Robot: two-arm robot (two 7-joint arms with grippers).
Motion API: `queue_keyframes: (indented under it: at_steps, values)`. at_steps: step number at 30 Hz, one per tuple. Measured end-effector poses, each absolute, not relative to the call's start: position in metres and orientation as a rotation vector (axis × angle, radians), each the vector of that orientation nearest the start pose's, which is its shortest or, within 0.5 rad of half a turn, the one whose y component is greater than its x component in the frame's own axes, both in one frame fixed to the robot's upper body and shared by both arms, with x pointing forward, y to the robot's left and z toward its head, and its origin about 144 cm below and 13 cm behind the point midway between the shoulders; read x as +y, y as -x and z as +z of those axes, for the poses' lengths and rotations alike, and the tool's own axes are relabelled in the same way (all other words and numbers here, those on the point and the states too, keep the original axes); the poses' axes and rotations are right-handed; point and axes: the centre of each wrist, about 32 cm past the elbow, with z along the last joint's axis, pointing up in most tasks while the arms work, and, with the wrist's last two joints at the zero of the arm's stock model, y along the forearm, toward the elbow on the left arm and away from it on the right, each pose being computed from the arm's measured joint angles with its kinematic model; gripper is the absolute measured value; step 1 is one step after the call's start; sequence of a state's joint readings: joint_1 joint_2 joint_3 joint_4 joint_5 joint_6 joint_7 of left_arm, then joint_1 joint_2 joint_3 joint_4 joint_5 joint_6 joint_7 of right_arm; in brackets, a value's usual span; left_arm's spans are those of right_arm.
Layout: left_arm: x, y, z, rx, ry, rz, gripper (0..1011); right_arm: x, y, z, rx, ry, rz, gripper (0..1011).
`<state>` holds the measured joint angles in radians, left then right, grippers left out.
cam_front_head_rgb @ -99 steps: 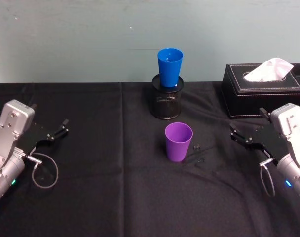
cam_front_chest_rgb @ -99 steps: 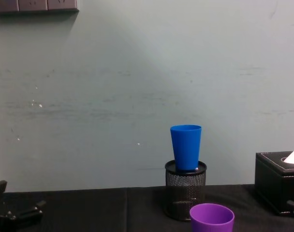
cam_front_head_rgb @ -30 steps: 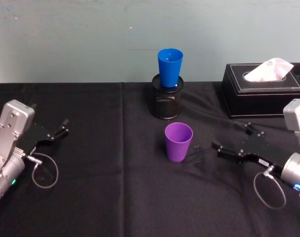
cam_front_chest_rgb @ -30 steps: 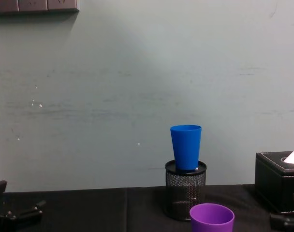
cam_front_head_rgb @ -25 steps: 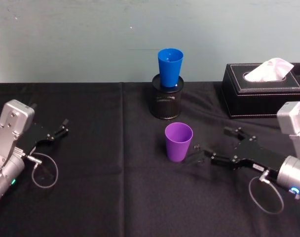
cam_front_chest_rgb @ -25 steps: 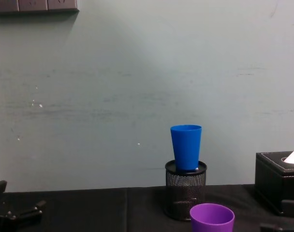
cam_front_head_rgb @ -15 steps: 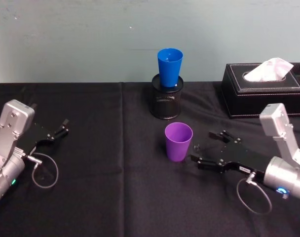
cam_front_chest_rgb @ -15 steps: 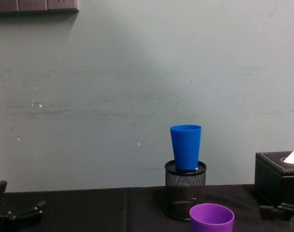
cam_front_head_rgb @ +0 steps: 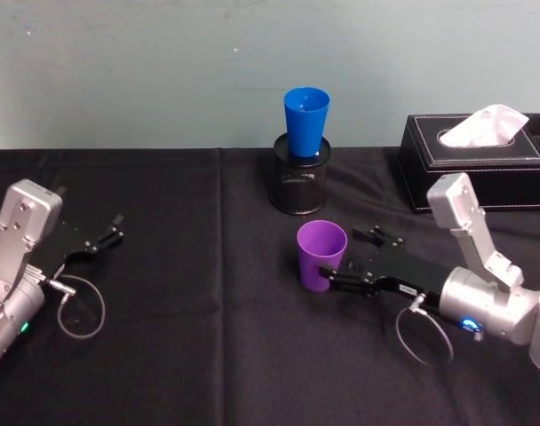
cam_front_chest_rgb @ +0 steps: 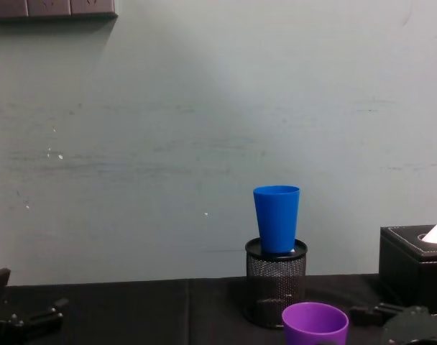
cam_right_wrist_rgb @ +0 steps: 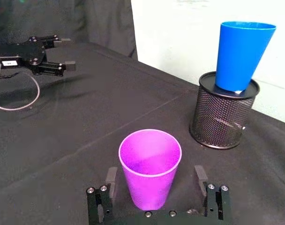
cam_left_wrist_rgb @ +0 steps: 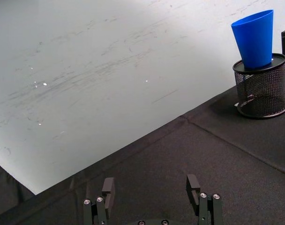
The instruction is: Pick up one cup with a gripper and tap it against the other cup.
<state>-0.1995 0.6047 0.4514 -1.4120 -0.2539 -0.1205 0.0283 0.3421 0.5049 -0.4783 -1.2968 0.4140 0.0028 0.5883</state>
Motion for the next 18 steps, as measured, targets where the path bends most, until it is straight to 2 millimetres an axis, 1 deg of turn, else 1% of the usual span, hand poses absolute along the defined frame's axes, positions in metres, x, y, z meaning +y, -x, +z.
queue_keyframes:
  at_steps: [7,18]
  values:
    - [0.31,-0.489,1.14,-0.285,-0.304,1.248,1000,-0.277,-0.54,1.148,0.041,0.225,-0.701,1004]
    - [0.31,-0.489,1.14,-0.285,-0.304,1.248,1000,-0.267,-0.548,1.142,0.053,0.218,-0.7,1004]
